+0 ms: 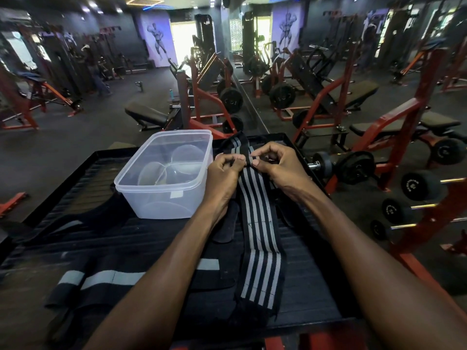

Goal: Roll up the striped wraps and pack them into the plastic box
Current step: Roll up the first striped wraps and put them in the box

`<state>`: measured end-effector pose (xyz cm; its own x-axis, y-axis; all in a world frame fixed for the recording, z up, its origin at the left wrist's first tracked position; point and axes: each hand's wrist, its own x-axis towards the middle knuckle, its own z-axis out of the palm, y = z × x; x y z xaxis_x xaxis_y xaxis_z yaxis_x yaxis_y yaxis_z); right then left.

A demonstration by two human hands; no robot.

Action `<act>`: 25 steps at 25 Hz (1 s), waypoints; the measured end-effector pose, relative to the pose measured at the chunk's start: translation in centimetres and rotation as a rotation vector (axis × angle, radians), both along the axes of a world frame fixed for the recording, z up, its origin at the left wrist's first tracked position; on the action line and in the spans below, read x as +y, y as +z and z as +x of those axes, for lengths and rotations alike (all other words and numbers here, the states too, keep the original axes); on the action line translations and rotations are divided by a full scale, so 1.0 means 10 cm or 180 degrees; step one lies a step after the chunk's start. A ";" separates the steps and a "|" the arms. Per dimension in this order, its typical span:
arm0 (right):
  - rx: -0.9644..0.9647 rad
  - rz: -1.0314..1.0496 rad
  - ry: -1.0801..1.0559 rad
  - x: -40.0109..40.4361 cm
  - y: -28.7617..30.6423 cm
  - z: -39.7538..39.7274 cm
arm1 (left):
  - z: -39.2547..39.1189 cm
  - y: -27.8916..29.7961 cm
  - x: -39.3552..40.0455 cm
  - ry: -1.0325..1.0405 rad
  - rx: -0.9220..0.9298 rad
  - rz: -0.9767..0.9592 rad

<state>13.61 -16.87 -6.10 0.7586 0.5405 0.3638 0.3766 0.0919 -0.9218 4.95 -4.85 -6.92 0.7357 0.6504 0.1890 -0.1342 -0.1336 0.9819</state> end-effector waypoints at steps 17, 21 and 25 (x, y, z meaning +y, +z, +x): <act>-0.0129 0.0079 0.0125 0.02 -0.04 -0.01 | -0.02 -0.01 0.01 0.0084 -0.0034 0.0252; -0.0165 -0.0133 0.0179 0.01 -0.02 -0.04 | -0.03 0.00 0.01 0.0178 -0.0123 0.0254; -0.0214 0.0064 0.0104 0.00 -0.01 -0.03 | -0.04 0.04 -0.02 0.0020 -0.0052 -0.0082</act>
